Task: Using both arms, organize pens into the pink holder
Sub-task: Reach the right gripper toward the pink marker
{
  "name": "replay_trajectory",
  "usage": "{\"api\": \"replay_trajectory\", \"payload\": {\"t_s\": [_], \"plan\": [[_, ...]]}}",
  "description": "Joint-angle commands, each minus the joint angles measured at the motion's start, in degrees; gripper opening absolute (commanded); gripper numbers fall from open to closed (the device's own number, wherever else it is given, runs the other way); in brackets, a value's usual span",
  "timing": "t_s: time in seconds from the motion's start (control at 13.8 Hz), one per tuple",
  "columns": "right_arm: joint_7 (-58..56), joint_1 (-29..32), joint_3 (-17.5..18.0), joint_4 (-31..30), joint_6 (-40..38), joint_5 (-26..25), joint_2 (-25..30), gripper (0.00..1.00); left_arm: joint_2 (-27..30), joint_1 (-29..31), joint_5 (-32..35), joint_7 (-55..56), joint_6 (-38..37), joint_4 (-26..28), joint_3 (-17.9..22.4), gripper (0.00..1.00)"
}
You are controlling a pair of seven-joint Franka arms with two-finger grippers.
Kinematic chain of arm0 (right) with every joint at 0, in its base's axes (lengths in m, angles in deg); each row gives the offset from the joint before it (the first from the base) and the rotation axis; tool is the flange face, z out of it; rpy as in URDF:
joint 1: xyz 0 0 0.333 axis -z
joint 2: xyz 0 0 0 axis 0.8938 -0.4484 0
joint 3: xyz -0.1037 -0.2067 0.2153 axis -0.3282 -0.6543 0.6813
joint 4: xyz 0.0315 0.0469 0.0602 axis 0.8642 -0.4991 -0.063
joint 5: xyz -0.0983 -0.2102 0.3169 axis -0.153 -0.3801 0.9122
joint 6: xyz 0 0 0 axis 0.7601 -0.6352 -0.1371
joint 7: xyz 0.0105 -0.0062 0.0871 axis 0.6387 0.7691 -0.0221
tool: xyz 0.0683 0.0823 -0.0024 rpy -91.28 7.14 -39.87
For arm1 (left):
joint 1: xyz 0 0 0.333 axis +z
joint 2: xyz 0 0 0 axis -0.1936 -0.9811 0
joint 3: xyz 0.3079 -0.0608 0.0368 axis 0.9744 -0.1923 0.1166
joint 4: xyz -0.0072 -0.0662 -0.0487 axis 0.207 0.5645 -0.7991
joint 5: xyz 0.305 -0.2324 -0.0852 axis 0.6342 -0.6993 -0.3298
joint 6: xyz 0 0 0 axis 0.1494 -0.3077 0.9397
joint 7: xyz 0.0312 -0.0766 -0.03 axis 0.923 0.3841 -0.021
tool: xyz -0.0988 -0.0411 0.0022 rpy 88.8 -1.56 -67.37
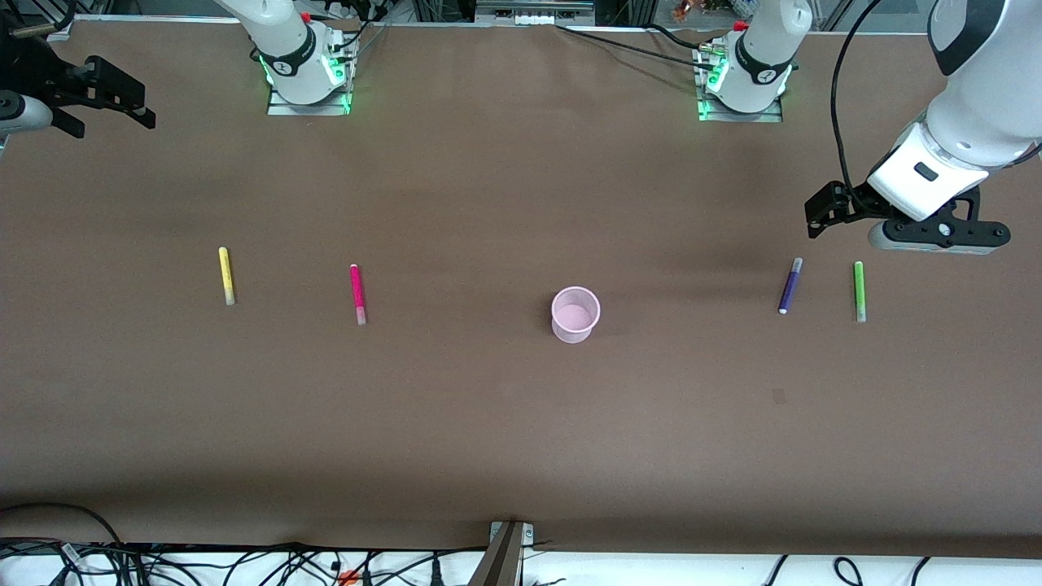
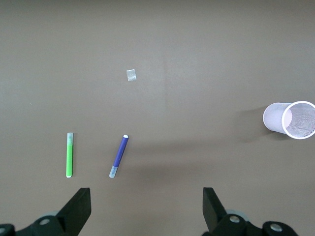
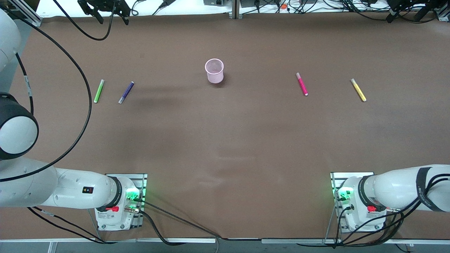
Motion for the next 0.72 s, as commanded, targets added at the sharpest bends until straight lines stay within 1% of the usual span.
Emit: {"api": "replay_trajectory", "payload": {"t_s": [0.0, 0.14, 0.36, 0.43, 0.58, 0.65], "plan": [[0.65, 0.53, 1.23, 0.75, -1.42, -1.03, -0.16, 1.0, -0.39, 0.28, -0.49, -1.05, -1.31, -1.41, -0.07, 1.0], [-0.22, 0.45, 1.68, 1.27, -2.04, -1.03, -0.86, 1.0, -0.39, 0.28, -0.49, -0.97, -1.31, -1.41, -0.07, 1.0], [-0.22, -1.22, 2.2, -0.83, -1.0, -1.03, -1.65, 1.0, -0.57, 0.28, -0.49, -1.05, -1.31, -1.41, 0.02, 1.0], [-0.13, -1.66, 2.47, -2.93, 0.75, -0.77, -2.09, 1.0, -0.57, 0.28, -0.49, -1.05, -1.31, -1.41, 0.02, 1.0], [-0.39, -1.75, 3.08, -10.2, 8.46, -0.15, -1.92, 1.0, -0.57, 0.28, -0.49, -1.05, -1.31, -1.41, 0.02, 1.0], [-0.39, -1.75, 4.74, -13.81, 12.59, -0.06, -1.92, 1.0, -0.66, 0.28, -0.58, -0.97, -1.31, -1.41, 0.11, 1.0]]}}
